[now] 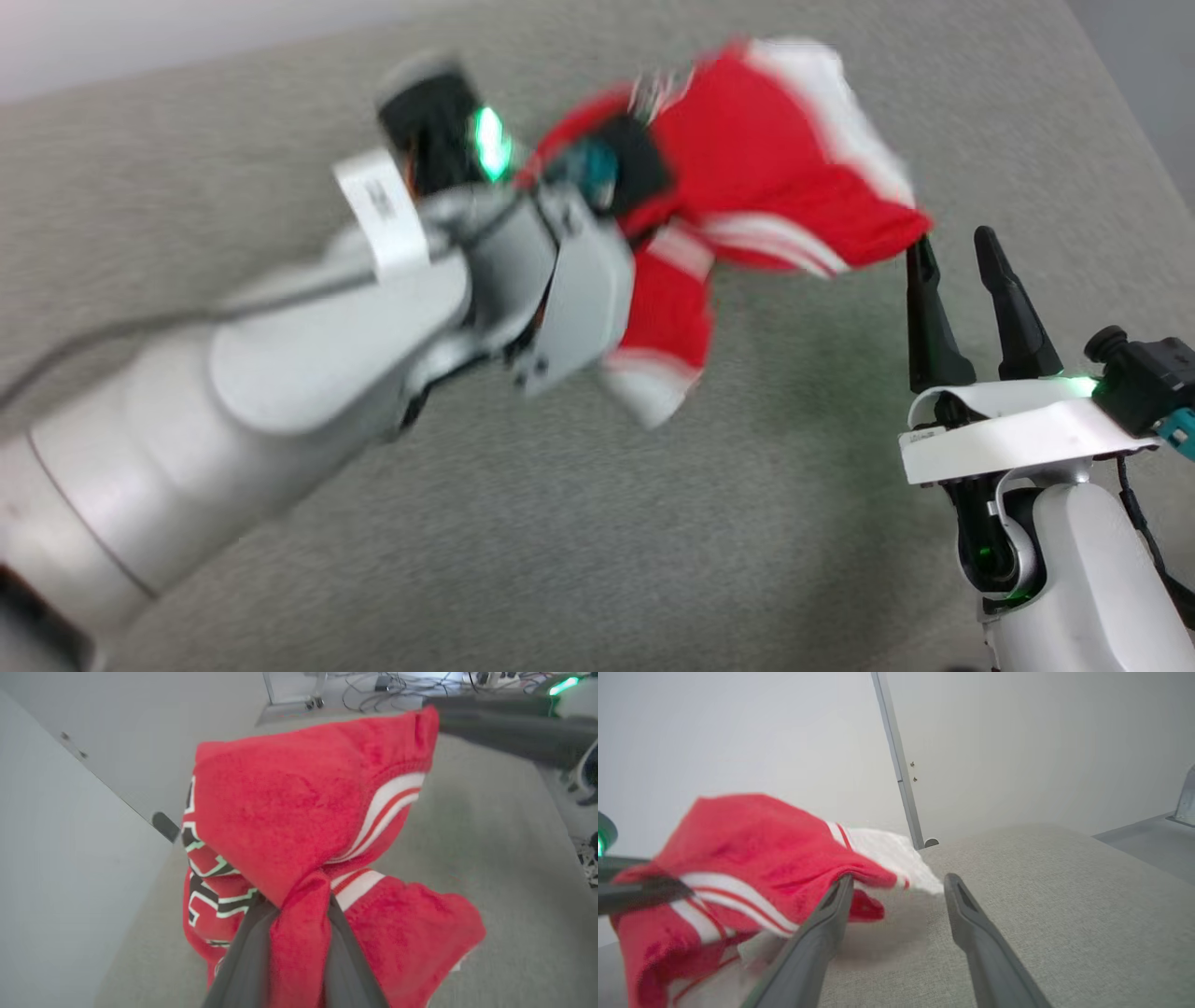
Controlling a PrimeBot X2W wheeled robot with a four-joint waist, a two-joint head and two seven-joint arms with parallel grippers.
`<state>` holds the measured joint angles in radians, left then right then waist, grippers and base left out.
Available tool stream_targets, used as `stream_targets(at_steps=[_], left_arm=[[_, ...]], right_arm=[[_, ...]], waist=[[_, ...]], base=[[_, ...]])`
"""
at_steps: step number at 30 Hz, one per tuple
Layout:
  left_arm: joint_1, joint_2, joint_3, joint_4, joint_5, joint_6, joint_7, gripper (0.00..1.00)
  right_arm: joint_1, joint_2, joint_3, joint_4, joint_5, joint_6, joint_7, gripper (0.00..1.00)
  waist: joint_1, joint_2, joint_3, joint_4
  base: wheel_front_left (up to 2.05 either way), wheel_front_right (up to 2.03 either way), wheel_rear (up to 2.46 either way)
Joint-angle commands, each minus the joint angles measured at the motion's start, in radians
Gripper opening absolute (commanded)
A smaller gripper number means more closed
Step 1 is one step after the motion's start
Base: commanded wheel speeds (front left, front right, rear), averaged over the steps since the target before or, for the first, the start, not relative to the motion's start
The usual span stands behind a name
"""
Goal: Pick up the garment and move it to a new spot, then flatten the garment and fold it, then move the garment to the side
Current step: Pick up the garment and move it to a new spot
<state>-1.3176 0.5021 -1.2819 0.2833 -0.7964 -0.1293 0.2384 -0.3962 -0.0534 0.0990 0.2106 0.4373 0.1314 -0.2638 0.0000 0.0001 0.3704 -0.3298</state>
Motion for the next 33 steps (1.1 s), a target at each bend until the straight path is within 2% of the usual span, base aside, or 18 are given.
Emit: stream_targets(at_steps=[1, 9, 13, 23, 26, 27, 28, 30, 31, 33], left_arm=[[0.012, 0.015, 0.003, 0.001, -0.001, -0.001, 0.009, 0.0], [0.097, 0.122, 0.002, -0.002, 0.031, -0.001, 0.16, 0.0], [0.117, 0.158, 0.0, -0.026, 0.066, -0.001, 0.229, 0.0], [0.147, 0.161, -0.016, -0.009, 0.101, -0.001, 0.393, 0.0], [0.16, 0.165, -0.021, -0.001, 0.088, -0.002, 0.405, 0.0], [0.16, 0.163, -0.021, 0.004, 0.083, -0.002, 0.397, 0.05], [0.16, 0.159, -0.022, 0.01, 0.073, -0.002, 0.386, 0.21], [0.151, 0.149, -0.021, 0.018, 0.052, -0.001, 0.356, 0.45], [0.145, 0.143, -0.02, 0.021, 0.038, -0.001, 0.336, 0.8], [0.132, 0.128, -0.016, 0.028, 0.005, -0.002, 0.287, 1.0]], right_arm=[[-0.004, 0.004, -0.003, -0.009, 0.009, -0.001, -0.001, 1.0], [0.003, 0.004, -0.01, -0.034, 0.047, -0.001, -0.001, 1.0], [0.003, 0.004, -0.014, -0.041, 0.055, -0.001, -0.001, 1.0], [-0.027, 0.003, 0.012, -0.054, 0.096, -0.001, -0.001, 1.0], [-0.029, 0.003, 0.015, -0.052, 0.102, -0.001, -0.001, 1.0], [-0.029, 0.004, 0.013, -0.05, 0.101, -0.001, -0.001, 1.0], [-0.026, 0.003, 0.009, -0.048, 0.098, -0.001, -0.001, 1.0], [-0.018, 0.003, 0.003, -0.042, 0.085, -0.001, -0.001, 1.0], [-0.015, 0.003, 0.0, -0.039, 0.076, -0.001, -0.001, 1.0], [-0.009, 0.003, -0.008, -0.032, 0.055, -0.001, -0.001, 1.0]], waist=[[0.0, -0.0001, 0.056, -0.061], [0.0, -0.0001, 0.076, -0.083], [0.0, -0.0001, 0.084, -0.082], [0.0, -0.0001, 0.146, -0.114], [0.0, -0.0001, 0.152, -0.121], [0.0, -0.0001, 0.15, -0.119], [0.0, -0.0001, 0.146, -0.115], [0.0, -0.0001, 0.135, -0.103], [0.0, -0.0001, 0.126, -0.094], [0.0, -0.0001, 0.104, -0.068]], base=[[0.0, 0.0, 0.0], [0.0, 0.0, 0.0], [0.0, 0.0, 0.0], [0.0, 0.0, 0.0], [0.0, 0.0, 0.0], [0.0, 0.0, 0.0], [0.0, 0.0, 0.0], [0.0, 0.0, 0.0], [0.0, 0.0, 0.0], [0.0, 0.0, 0.0]])
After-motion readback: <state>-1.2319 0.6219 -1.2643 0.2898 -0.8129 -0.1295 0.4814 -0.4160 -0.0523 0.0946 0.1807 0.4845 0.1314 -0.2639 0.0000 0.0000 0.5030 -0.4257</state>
